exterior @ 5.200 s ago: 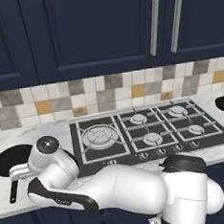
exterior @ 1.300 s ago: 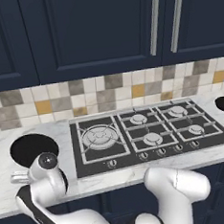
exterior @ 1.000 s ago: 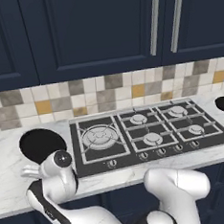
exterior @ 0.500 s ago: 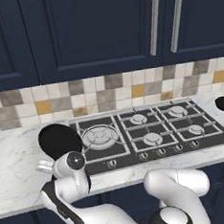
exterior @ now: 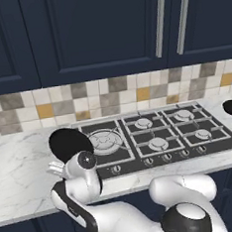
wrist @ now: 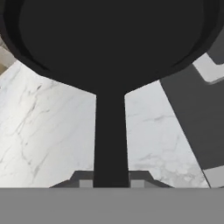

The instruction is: Place both pans onto different burners. Then place the cucumber and the chicken drumstick on different pans.

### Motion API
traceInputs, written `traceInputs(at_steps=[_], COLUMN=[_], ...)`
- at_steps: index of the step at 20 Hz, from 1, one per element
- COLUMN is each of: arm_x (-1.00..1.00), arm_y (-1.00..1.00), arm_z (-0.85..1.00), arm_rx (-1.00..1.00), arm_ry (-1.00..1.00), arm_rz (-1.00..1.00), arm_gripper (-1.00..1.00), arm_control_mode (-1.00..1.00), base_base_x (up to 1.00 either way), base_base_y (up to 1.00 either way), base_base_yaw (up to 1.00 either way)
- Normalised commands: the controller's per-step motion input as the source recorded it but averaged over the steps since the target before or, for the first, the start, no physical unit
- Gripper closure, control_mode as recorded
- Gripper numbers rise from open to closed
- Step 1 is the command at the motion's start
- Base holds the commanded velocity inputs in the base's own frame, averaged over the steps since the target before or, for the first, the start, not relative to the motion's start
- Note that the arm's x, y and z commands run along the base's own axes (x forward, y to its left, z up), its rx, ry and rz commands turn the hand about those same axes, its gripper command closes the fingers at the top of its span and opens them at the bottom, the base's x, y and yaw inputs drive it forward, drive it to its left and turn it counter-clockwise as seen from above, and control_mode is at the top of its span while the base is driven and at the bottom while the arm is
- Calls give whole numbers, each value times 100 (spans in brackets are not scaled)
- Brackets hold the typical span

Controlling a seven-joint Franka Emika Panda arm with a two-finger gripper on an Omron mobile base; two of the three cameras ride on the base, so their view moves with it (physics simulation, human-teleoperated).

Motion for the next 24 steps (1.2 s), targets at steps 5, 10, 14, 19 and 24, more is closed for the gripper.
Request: traceInputs(at_steps=[5,10,14,19,24], arm_x=[5,0,0,0,0], arm_y=[-31,-30,-46,-66,-76], arm_z=[0,0,0,0,0], arm_rx=[-11,-29,-25,-8,0], arm_ry=[15,11,1,0,0], arm_rz=[0,0,0,0,0], arm_gripper=[100,100,100,100,100], arm_control_mode=[-100,-100,-100,-100,-100], base_base_x=[0,0,0,0,0], base_base_y=[0,0,0,0,0], base_base_yaw=[0,0,0,0,0])
